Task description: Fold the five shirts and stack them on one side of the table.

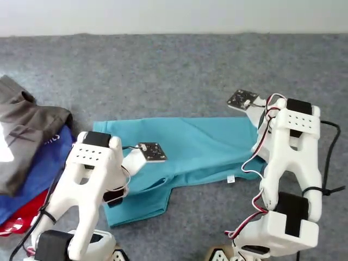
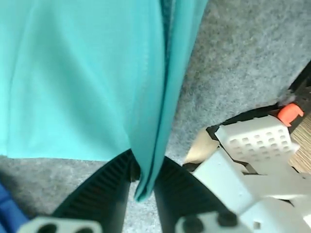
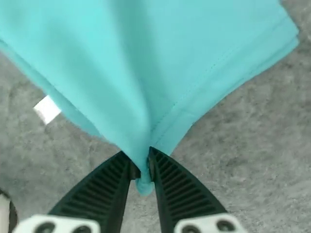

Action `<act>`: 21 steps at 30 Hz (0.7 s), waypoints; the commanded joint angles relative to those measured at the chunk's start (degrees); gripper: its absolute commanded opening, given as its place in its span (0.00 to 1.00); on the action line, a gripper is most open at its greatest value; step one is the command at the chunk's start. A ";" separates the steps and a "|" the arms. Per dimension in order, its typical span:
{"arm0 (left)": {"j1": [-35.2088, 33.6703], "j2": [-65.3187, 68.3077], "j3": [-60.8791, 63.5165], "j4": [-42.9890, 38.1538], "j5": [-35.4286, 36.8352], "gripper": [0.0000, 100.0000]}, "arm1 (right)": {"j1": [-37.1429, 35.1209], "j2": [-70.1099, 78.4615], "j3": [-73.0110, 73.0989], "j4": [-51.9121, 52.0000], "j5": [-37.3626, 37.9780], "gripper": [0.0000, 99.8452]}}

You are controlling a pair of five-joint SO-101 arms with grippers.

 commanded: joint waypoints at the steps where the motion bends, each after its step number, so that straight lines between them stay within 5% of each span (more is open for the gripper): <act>1: -2.20 -1.41 -0.48 0.44 -2.73 0.01 | 0.66 -3.74 0.00 1.98 1.58 0.01; 10: -3.87 -1.41 -0.57 3.34 -8.26 0.04 | 0.66 -3.30 0.00 0.22 1.49 0.02; 16: -3.78 -1.49 -1.01 3.34 -8.09 0.10 | 0.75 -3.74 0.00 0.57 1.32 0.19; 21: -4.22 -1.49 -2.95 3.43 -7.82 0.10 | 0.75 -3.82 -0.26 0.75 1.32 0.21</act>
